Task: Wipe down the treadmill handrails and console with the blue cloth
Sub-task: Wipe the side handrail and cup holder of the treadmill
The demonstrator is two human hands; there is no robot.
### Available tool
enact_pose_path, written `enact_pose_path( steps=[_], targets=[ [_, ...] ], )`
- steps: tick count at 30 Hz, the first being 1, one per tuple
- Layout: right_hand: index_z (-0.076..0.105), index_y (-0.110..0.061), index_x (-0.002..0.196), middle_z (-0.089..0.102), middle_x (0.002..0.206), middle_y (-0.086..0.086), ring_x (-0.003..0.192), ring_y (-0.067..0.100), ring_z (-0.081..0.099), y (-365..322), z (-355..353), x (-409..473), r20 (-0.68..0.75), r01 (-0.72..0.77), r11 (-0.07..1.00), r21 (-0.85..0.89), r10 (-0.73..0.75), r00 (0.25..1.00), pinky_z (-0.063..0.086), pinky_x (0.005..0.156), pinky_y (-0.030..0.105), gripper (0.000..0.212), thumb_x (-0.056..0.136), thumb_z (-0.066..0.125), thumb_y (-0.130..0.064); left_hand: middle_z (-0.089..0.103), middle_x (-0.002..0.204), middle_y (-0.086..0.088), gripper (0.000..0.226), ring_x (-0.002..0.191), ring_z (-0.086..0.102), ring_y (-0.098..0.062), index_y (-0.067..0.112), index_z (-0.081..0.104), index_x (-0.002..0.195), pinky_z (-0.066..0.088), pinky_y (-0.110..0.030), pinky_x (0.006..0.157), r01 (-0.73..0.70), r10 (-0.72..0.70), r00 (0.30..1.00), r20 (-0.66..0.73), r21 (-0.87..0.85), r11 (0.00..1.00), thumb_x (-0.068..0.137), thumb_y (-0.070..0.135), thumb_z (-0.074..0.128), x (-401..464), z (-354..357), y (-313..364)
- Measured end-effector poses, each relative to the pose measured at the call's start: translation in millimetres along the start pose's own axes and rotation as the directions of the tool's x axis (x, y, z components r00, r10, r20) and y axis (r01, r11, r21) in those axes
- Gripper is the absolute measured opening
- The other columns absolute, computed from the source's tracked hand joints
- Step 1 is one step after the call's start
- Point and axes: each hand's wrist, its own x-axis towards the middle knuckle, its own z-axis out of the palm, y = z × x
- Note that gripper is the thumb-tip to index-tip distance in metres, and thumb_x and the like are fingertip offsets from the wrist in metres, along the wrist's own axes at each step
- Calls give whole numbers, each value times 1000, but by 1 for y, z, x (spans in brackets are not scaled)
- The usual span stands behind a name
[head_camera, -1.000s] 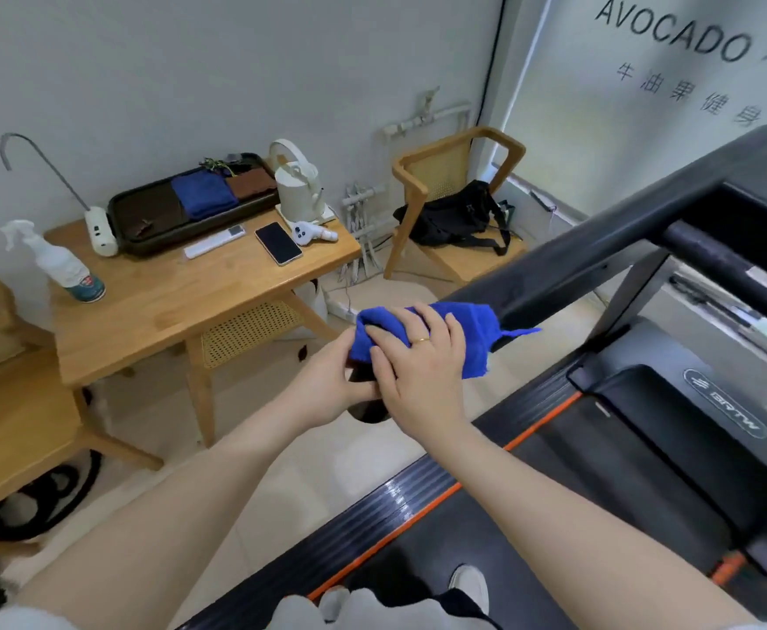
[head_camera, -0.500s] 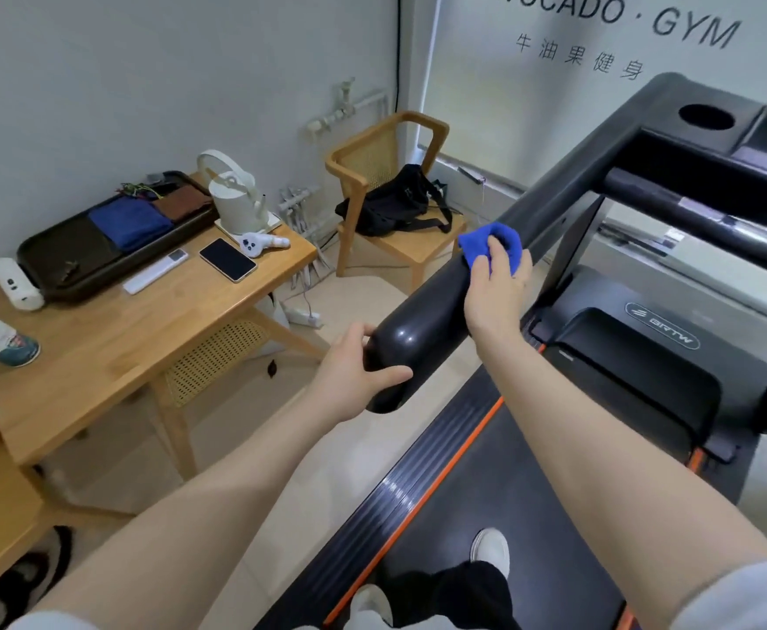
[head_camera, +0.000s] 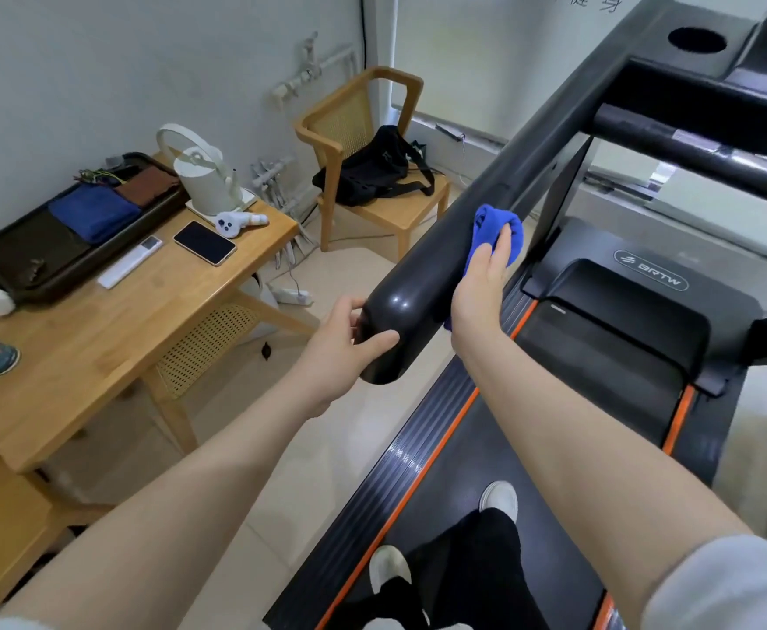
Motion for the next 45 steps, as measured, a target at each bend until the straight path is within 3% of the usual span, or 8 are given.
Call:
enact_pose_path(
  steps=[10, 14, 17, 23, 29, 33, 39, 45],
  targets=[
    [14, -64, 132, 27, 143, -3, 124, 28, 41, 37, 12, -94, 95, -84, 996, 34, 80, 992, 38, 101, 52, 50, 87, 29, -46, 56, 101, 11, 38, 91, 54, 3, 25, 45, 116, 46, -7, 63, -46, 44, 999, -24, -71, 996, 85, 18, 65, -3, 1, -2],
    [14, -45, 145, 3, 156, -1, 137, 15, 18, 37, 2, -96, 211, 232, 963, -136, -201, 957, 19, 114, 37, 53, 95, 28, -33, 59, 105, 5, 38, 97, 58, -7, 24, 48, 115, 49, -18, 79, -61, 59, 998, -31, -65, 996, 83, 21, 67, -5, 0, 1],
    [42, -31, 138, 15, 156, 3, 143, 26, 5, 28, -5, -74, 346, 581, 708, -401, -471, 812, 7, 115, 43, 48, 92, 28, -34, 60, 106, 0, 36, 100, 59, -13, 26, 49, 112, 49, -22, 82, -54, 54, 999, -7, -97, 994, 82, 20, 68, -3, -1, 1],
    [73, -26, 90, 66, 111, -4, 115, 22, 51, -15, -9, -5, 526, 790, 238, -565, -634, 567, 16, 111, 49, 44, 90, 30, -36, 62, 107, -1, 39, 103, 59, -18, 39, 55, 99, 50, -36, 90, -30, 28, 999, -28, -69, 997, 70, 26, 77, 3, -7, -6],
    [61, -18, 90, 57, 89, 2, 94, 25, 54, -79, 48, 21, 739, 719, -200, -666, -40, 673, 31, 88, 41, 25, 88, 41, -33, 61, 103, 7, 41, 99, 57, -11, 35, 57, 101, 48, -29, 85, 11, -11, 1000, -16, -2, 1000, 67, 27, 80, 3, -13, 0],
    [58, -18, 113, 60, 120, 4, 107, 26, 55, -72, 76, 4, 792, 855, -209, -475, 321, 518, 34, 78, 36, 33, 88, 40, -31, 60, 97, 13, 37, 89, 54, 7, 34, 56, 98, 41, -9, 75, -19, 20, 999, -32, 25, 1000, 72, 17, 77, 0, -11, 4],
    [58, -17, 112, 59, 122, 7, 103, 25, 52, -79, 74, 35, 805, 921, -85, -381, 459, 375, 38, 84, 38, 39, 92, 37, -43, 61, 110, 3, 50, 106, 54, -10, 33, 60, 106, 48, -18, 84, 104, -104, 994, -38, 7, 995, 62, 27, 81, 0, -12, 7],
    [59, -20, 106, 57, 119, 5, 107, 26, 52, -103, 67, 108, 682, 846, -239, -478, 506, 528, 37, 91, 41, 34, 91, 37, -41, 54, 106, 39, 57, 108, 46, 8, 63, 44, 110, 40, -21, 97, 152, -174, 975, 141, 151, 977, 80, 22, 69, -1, -19, 33]
  ],
)
